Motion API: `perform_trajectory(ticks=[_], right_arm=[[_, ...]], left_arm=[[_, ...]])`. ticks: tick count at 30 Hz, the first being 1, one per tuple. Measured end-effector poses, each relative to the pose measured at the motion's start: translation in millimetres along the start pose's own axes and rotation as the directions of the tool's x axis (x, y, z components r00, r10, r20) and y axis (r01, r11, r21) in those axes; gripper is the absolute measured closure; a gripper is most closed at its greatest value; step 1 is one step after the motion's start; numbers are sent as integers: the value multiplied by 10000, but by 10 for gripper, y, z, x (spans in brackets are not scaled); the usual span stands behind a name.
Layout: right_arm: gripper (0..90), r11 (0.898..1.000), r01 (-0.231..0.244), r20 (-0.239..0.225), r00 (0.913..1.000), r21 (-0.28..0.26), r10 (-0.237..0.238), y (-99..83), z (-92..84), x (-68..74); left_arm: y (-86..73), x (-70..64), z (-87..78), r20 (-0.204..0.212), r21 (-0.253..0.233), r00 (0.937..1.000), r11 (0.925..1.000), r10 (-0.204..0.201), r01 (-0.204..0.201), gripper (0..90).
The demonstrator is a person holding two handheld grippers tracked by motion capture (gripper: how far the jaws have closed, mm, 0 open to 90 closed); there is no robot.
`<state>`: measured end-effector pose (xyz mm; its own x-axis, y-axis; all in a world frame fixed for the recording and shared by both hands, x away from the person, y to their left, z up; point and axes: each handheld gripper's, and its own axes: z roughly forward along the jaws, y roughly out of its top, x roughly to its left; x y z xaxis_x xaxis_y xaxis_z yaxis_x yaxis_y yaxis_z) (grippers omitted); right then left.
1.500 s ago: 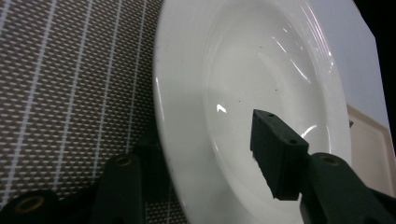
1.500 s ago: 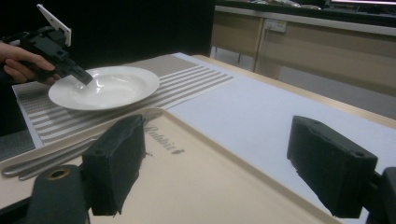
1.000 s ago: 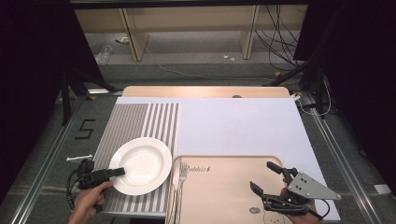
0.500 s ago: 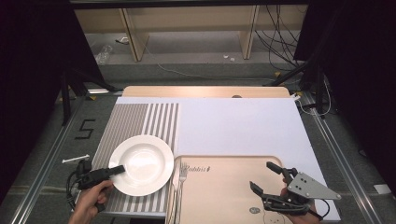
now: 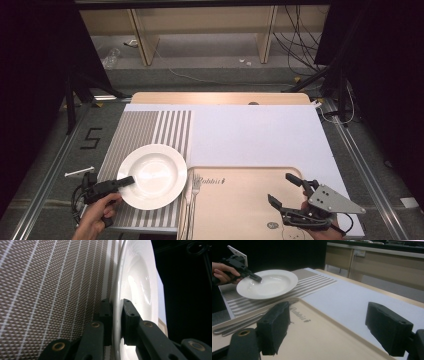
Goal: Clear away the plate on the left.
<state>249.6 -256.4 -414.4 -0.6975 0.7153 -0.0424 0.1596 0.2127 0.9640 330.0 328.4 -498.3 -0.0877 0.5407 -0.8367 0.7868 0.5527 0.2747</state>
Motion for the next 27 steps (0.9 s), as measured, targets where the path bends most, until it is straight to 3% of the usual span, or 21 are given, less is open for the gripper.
perform_trajectory(ticks=[9, 15, 27], right_arm=[[206, 10000, -9, 11, 10000, -2, 9, 0, 1, 0], [206, 10000, -12, 20, 10000, 1, 12, -1, 0, -2], [205, 10000, -58, 35, 10000, 1, 58, -3, -4, -9]], left_arm=[[9, -79, -4, 431, -103, 9989, 9998, 164, -160, 805], [-30, -155, 64, 863, 176, 9961, 9997, 156, -172, 804], [-178, -410, 243, 1472, 842, 9867, 9930, 697, -827, 803]])
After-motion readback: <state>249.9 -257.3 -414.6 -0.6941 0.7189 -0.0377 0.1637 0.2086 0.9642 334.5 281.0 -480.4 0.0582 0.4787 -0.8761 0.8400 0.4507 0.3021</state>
